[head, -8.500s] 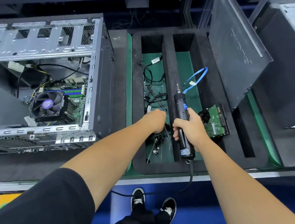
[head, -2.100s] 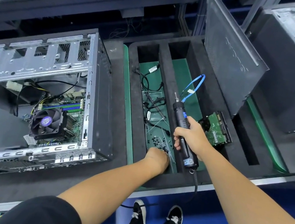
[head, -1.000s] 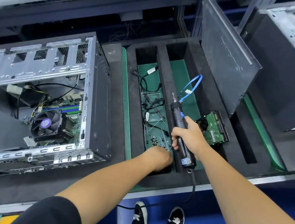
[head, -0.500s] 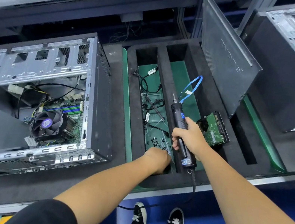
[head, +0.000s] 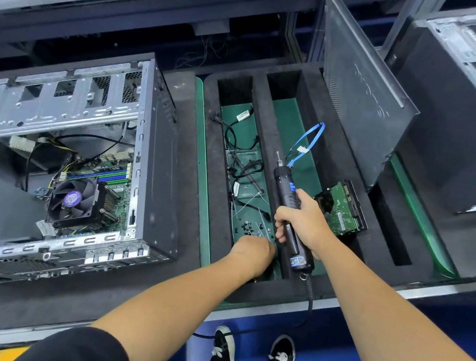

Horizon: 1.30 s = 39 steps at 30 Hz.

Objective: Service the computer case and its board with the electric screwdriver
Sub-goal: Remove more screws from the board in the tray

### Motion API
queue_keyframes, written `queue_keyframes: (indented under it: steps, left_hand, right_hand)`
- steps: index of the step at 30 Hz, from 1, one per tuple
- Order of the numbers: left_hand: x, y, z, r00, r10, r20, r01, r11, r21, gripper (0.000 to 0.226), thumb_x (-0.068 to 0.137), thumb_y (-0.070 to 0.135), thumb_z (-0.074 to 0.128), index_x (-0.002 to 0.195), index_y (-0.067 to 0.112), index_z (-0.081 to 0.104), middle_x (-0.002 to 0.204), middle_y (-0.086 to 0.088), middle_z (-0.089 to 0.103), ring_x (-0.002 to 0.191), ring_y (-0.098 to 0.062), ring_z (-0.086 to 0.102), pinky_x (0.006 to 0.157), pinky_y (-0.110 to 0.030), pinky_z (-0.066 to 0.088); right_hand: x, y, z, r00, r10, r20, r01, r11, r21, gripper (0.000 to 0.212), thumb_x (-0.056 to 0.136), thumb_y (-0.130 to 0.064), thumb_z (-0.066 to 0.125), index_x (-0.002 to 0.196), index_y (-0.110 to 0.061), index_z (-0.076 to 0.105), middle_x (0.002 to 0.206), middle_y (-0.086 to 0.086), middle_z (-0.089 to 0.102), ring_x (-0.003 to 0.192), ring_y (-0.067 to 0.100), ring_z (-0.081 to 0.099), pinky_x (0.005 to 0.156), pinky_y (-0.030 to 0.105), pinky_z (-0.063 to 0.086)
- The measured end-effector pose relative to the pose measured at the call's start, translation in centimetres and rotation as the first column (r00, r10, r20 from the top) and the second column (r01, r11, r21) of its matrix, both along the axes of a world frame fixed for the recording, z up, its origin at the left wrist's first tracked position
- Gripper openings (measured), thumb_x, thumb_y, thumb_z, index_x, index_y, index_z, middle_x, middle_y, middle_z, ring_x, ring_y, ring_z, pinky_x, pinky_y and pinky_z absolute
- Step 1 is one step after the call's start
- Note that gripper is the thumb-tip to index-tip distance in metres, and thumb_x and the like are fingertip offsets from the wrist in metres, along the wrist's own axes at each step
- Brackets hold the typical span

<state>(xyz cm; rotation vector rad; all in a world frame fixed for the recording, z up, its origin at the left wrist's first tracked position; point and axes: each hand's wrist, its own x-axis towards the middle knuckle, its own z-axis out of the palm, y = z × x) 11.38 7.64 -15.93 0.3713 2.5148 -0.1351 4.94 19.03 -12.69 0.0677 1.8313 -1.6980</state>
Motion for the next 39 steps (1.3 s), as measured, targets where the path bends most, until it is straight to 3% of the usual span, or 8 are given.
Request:
queue_keyframes:
  steps: [8, 14, 21, 27, 30, 35, 39]
  left_hand:
    - [-0.4, -0.2, 0.1, 0.992, 0.115, 0.055, -0.117, 0.993, 0.027, 0.031, 0.090, -0.002, 0.044, 0.119, 0.000, 0.053, 0.116, -0.017, 0.059, 0.106, -0.034, 0.059, 0.080, -0.040, 0.049]
    - [-0.4, -0.2, 0.1, 0.988, 0.144, -0.058, -0.139, 0.986, 0.090, 0.030, 0.089, -0.003, 0.043, 0.117, -0.001, 0.054, 0.111, -0.019, 0.059, 0.101, -0.037, 0.060, 0.078, -0.040, 0.048]
    - [-0.6, 0.0, -0.2, 0.977, 0.208, 0.037, -0.211, 0.959, 0.191, 0.029, 0.085, -0.008, 0.044, 0.113, -0.004, 0.052, 0.108, -0.021, 0.057, 0.099, -0.037, 0.060, 0.076, -0.040, 0.048]
    - [-0.9, -0.3, -0.3, 0.956, 0.286, 0.073, -0.295, 0.929, 0.222, 0.025, 0.084, 0.003, 0.049, 0.109, 0.001, 0.054, 0.106, -0.017, 0.058, 0.095, -0.033, 0.061, 0.070, -0.035, 0.047]
    - [-1.4, -0.5, -0.2, 0.916, 0.388, 0.102, -0.401, 0.873, 0.277, 0.021, 0.086, 0.013, 0.050, 0.102, 0.001, 0.056, 0.104, -0.018, 0.058, 0.093, -0.034, 0.060, 0.069, -0.033, 0.045]
    - [-2.3, -0.8, -0.1, 0.838, 0.524, 0.150, -0.542, 0.771, 0.334, 0.028, 0.089, 0.025, 0.045, 0.100, 0.004, 0.058, 0.105, -0.018, 0.061, 0.099, -0.036, 0.058, 0.080, -0.036, 0.049]
    - [-2.5, -0.8, -0.1, 0.849, 0.515, 0.120, -0.524, 0.786, 0.329, 0.025, 0.091, 0.022, 0.046, 0.098, 0.001, 0.057, 0.104, -0.020, 0.061, 0.096, -0.036, 0.059, 0.077, -0.037, 0.048]
  right_hand:
    - [-0.1, 0.1, 0.2, 1.000, 0.000, 0.003, 0.000, 1.000, 0.009, 0.026, 0.076, -0.001, 0.062, 0.098, -0.005, 0.050, 0.061, 0.013, 0.058, 0.049, 0.027, 0.054, 0.048, 0.033, 0.049]
    - [0.0, 0.1, 0.4, 1.000, 0.004, -0.003, -0.004, 1.000, 0.006, 0.027, 0.078, -0.001, 0.061, 0.100, -0.009, 0.050, 0.061, 0.012, 0.059, 0.049, 0.027, 0.054, 0.048, 0.033, 0.049]
    - [0.0, 0.1, 0.4, 1.000, 0.007, -0.006, -0.007, 1.000, 0.016, 0.030, 0.078, 0.000, 0.061, 0.106, -0.001, 0.049, 0.061, 0.012, 0.060, 0.049, 0.027, 0.055, 0.049, 0.033, 0.050]
    - [0.0, 0.0, 0.6, 1.000, -0.004, 0.004, 0.004, 1.000, 0.012, 0.031, 0.078, 0.000, 0.061, 0.105, -0.002, 0.045, 0.062, 0.012, 0.059, 0.049, 0.026, 0.055, 0.048, 0.033, 0.049]
    - [0.1, 0.0, 0.6, 1.000, -0.006, 0.018, 0.005, 1.000, 0.011, 0.035, 0.078, 0.001, 0.061, 0.110, 0.001, 0.047, 0.062, 0.013, 0.059, 0.050, 0.027, 0.054, 0.048, 0.033, 0.050]
    - [0.1, 0.0, 0.7, 1.000, -0.014, 0.014, 0.014, 1.000, 0.020, 0.031, 0.078, 0.001, 0.061, 0.107, -0.001, 0.048, 0.062, 0.013, 0.058, 0.049, 0.026, 0.054, 0.048, 0.034, 0.050]
    - [0.2, 0.0, 0.8, 1.000, -0.011, 0.008, 0.011, 0.999, 0.030, 0.032, 0.078, 0.002, 0.060, 0.107, 0.003, 0.047, 0.063, 0.015, 0.058, 0.048, 0.026, 0.053, 0.047, 0.033, 0.050]
